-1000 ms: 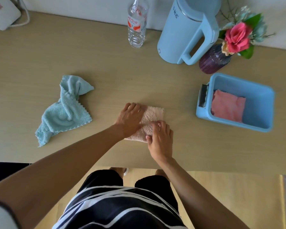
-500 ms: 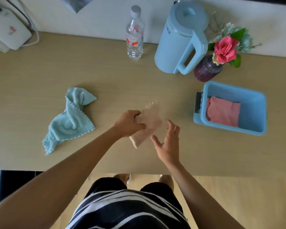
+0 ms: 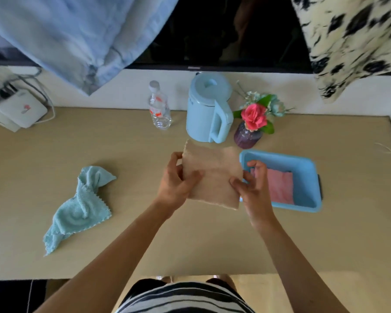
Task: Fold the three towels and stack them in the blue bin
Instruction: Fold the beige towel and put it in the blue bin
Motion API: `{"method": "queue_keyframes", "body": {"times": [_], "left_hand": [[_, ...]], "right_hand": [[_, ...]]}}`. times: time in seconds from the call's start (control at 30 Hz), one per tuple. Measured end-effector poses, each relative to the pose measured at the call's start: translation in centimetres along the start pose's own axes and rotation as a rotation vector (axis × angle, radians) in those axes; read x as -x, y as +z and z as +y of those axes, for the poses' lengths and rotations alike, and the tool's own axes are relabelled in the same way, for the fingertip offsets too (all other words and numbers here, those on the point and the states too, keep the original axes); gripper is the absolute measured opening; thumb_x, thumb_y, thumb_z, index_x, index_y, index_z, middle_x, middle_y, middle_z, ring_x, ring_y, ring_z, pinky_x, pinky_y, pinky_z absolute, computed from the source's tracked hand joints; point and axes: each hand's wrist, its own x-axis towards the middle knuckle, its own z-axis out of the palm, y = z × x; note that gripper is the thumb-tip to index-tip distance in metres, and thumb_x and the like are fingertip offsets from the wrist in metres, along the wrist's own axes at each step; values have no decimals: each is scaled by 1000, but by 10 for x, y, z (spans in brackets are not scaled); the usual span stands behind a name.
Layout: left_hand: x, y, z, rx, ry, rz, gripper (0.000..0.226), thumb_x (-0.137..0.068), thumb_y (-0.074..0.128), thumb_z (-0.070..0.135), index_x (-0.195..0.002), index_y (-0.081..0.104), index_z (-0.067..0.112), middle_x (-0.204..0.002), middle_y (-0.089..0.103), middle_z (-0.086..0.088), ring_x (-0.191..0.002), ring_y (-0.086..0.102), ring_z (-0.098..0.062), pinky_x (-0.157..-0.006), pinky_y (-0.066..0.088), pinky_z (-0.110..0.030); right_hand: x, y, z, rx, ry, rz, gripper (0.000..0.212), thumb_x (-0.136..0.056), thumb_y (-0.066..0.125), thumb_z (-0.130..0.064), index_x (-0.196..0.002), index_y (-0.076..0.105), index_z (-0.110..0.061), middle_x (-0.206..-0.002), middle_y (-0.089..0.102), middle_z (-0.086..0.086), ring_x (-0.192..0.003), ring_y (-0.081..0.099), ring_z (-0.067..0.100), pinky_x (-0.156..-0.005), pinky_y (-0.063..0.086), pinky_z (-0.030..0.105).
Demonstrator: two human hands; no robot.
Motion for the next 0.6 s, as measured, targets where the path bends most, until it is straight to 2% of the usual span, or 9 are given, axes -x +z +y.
{"method": "queue_keyframes", "body": {"times": [0.07,0.13,0.2,0.27,0.37,0.47,0.53,0.6], "left_hand": [[-3,24,6,-118,69,-29,60,-85,72,13,-132,38,29,-95,74,-7,-74,68,-18,-62,58,-39],[-7,48,9,-206,133,-65,69,-86,71,10,-138,35,37,-96,71,-7,-73,67,-21,-63,59,-37],[-13,73,10,-314,207,-110,62,-84,72,12,-136,45,34,-102,66,-5,-81,65,-25,-71,59,-41],[-21,100,8,-437,248,-179,52,-80,72,16,-129,57,27,-110,63,0,-89,62,-21,-79,55,-35],[-34,140,2,-609,216,-266,51,-79,74,15,-128,61,20,-111,54,-1,-91,55,-19,-80,42,-22],[-51,174,-13,-737,155,-337,60,-78,75,16,-134,56,19,-124,50,-7,-110,55,-25,-88,36,-17],[-62,192,-24,-805,100,-374,65,-77,76,15,-138,52,19,-134,44,-9,-121,51,-25,-87,30,-13],[-69,210,-34,-865,54,-408,68,-78,75,14,-141,49,19,-141,38,-10,-128,46,-26,-97,33,-20]], "right_hand": [[-5,-28,-11,96,-56,4,38,-84,68,-1,-105,45,-23,-92,68,0,-76,63,9,-66,52,25],[-10,-57,-20,242,-137,6,27,-85,65,0,-94,51,-21,-89,65,-7,-78,59,2,-68,46,16],[-17,-87,-26,394,-178,-18,29,-88,60,6,-86,59,-23,-84,64,-21,-79,58,-4,-71,41,10],[-24,-116,-29,510,-143,-27,35,-89,60,6,-85,67,-28,-84,69,-25,-77,60,-2,-71,41,11],[-36,-157,-33,659,-53,-18,30,-85,70,-5,-96,73,-33,-101,69,-22,-82,66,7,-71,46,14],[-49,-184,-35,803,65,-64,43,-79,76,-13,-118,70,-31,-114,58,-2,-89,67,17,-65,50,13],[-59,-195,-30,920,92,-100,53,-76,78,-14,-126,66,-29,-117,57,6,-95,65,23,-75,49,22],[-71,-203,-22,1040,114,-125,60,-73,79,-14,-130,65,-24,-121,56,11,-106,62,28,-85,45,28]]}}
